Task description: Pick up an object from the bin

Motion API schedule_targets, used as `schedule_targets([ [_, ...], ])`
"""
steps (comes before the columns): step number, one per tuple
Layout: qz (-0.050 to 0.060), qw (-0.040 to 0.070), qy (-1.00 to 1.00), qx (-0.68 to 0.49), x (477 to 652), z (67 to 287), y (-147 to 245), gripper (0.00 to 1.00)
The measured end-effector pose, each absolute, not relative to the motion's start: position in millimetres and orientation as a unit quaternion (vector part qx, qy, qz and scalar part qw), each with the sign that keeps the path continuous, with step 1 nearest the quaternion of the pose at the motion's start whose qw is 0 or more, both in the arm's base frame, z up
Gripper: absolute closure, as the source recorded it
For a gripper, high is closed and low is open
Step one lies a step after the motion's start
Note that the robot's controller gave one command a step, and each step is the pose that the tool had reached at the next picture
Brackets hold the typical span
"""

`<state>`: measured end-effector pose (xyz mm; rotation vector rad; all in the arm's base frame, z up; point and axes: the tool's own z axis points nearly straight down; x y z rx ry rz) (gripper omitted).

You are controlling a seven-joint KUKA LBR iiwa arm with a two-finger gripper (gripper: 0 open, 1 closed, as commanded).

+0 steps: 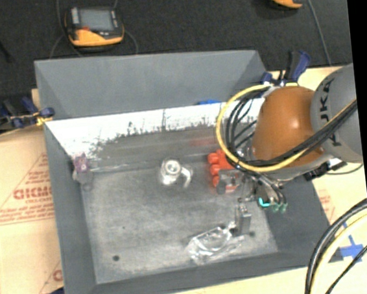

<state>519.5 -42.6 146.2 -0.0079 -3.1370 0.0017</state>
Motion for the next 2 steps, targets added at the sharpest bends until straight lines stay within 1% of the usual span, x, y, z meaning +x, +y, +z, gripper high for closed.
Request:
schedule_targets([
  [1, 0.003, -0.008, -0.980, 0.200, 480.8, 76, -22, 0.00],
  [2, 0.003, 0.003, -0.895, 0.447, 494.9, 74, 9, 0.00],
])
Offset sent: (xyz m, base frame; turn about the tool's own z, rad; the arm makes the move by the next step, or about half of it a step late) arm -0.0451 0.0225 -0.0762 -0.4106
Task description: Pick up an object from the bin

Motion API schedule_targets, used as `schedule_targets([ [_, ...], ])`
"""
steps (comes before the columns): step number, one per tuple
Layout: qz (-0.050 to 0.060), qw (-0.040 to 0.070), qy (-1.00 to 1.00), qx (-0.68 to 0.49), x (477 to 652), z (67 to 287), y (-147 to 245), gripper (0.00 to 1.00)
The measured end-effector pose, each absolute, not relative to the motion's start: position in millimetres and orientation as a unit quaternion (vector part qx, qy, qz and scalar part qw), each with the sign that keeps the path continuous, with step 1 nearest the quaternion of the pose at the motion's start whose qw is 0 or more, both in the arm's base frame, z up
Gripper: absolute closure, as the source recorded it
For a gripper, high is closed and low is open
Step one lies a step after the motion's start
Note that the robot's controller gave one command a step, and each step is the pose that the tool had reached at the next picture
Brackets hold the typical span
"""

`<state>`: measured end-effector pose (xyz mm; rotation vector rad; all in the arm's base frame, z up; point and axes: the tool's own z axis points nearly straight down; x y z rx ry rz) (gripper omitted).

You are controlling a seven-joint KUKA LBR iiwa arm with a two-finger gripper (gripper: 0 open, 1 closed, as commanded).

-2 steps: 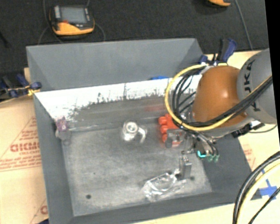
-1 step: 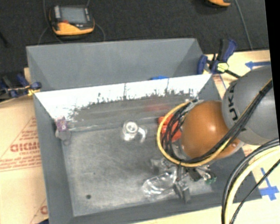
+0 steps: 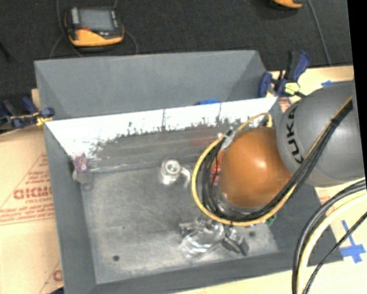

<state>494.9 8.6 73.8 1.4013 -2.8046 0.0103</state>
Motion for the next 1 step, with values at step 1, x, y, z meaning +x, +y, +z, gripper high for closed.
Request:
schedule_targets([
  [1, 0.005, -0.003, -0.895, 0.446, 498.2, 75.3, 9.1, 1.00],
])
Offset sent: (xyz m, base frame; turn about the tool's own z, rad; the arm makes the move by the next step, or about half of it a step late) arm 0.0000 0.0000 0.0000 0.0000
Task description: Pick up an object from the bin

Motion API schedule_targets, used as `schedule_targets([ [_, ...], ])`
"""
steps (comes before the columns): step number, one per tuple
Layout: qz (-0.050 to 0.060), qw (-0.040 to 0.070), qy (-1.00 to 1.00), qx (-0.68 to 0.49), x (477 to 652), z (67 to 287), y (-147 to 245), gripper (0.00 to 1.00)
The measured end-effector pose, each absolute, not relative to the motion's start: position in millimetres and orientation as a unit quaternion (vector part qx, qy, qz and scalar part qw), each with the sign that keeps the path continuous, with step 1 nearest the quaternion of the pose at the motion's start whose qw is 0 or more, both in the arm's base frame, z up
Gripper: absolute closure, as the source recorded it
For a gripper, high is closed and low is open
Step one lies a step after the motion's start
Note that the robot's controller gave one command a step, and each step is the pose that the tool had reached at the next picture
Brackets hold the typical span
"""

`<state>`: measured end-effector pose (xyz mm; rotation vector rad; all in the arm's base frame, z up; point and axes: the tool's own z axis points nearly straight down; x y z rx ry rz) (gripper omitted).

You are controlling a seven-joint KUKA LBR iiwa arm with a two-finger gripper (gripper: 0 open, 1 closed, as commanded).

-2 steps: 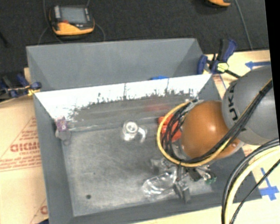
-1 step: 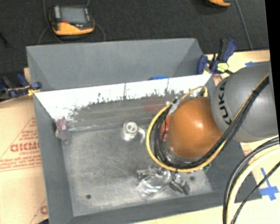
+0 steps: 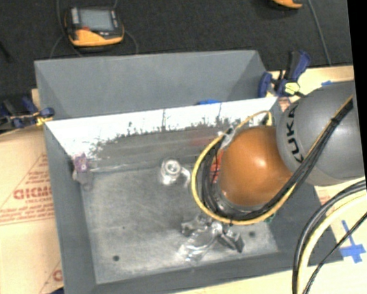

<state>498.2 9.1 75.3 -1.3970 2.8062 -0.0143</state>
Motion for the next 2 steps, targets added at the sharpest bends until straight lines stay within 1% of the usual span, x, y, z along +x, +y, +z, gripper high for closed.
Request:
schedule_targets([
  [1, -0.001, 0.003, 0.903, -0.429, 497.6, 123, 12, 1.00],
  [2, -0.002, 0.005, 0.905, -0.425, 500.4, 243, 15, 1.00],
])
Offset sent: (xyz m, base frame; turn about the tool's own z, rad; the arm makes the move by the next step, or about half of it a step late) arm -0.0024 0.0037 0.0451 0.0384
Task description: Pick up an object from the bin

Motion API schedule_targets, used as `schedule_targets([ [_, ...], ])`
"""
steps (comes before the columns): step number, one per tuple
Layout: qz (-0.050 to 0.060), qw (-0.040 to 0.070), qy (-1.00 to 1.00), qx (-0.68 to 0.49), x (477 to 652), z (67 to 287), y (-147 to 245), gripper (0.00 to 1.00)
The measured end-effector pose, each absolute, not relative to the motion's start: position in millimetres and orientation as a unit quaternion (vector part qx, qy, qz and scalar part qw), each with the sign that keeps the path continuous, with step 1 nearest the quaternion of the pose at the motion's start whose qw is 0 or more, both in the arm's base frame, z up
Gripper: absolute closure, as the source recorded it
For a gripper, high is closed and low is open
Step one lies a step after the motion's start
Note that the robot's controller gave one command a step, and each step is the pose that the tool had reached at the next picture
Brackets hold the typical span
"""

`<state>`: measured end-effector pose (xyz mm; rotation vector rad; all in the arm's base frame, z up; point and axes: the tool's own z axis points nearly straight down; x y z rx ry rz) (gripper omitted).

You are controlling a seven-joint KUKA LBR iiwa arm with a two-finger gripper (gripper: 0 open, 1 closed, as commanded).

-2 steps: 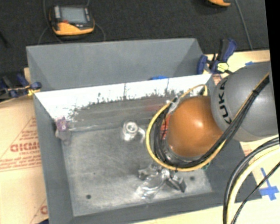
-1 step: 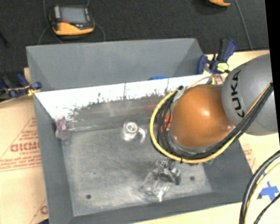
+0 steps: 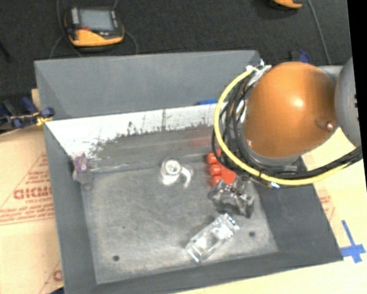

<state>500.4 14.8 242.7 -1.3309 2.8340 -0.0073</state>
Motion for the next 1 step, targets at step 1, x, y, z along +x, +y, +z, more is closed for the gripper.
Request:
schedule_targets([
  [1, 0.001, -0.001, 0.971, -0.237, 488.9, 162.3, 23.2, 1.00],
])
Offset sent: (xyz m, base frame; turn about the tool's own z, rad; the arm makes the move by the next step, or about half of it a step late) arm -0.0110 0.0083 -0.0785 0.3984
